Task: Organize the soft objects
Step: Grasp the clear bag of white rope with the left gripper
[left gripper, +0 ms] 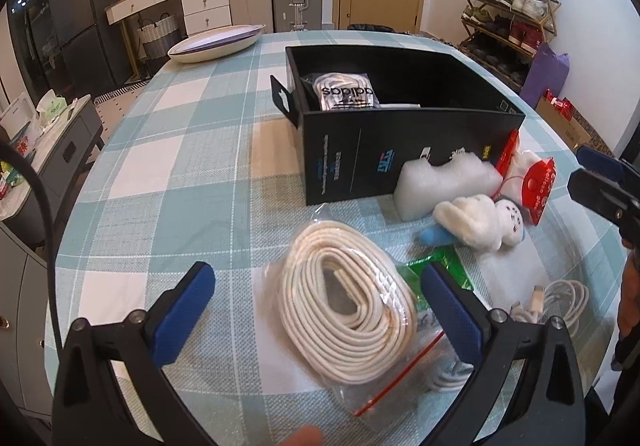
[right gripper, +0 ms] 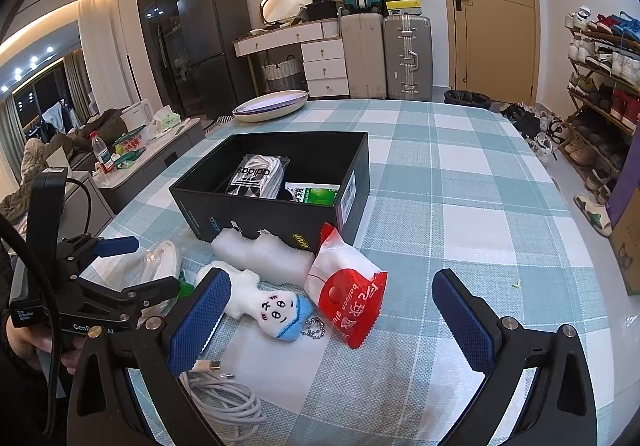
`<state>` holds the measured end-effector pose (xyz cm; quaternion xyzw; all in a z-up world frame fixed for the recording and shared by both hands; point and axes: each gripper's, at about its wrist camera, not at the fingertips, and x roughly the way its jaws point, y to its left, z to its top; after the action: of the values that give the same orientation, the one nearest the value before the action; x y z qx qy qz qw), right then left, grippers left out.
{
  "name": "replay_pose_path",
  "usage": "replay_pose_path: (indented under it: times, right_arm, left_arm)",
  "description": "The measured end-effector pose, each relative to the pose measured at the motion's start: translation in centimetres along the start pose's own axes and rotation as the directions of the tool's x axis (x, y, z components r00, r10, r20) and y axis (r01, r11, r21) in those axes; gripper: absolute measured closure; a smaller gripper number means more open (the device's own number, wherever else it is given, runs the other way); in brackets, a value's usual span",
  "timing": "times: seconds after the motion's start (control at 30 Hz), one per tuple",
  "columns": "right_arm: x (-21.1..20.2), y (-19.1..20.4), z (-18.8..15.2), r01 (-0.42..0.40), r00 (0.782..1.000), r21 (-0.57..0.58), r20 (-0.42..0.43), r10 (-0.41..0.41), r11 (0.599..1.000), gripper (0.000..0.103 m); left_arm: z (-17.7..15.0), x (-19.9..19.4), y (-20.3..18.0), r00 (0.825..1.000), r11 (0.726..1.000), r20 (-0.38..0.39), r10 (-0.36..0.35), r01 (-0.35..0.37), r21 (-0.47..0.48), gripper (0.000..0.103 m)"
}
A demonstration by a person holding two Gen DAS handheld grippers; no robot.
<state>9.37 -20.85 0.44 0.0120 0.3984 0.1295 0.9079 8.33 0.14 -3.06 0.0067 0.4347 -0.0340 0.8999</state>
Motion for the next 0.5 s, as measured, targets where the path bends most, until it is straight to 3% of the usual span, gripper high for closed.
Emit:
replay_pose_path:
  times: [0.5]
  right_arm:
    - [0.1, 0.0, -0.1, 0.008, 1.000, -0.005, -0.008, -0.008, 1.000, 0.001]
  left_arm:
    - [-1.7, 0.3, 1.7, 0.998, 0.999, -0.056, 0.036, -0.036, -0.003, 0.001]
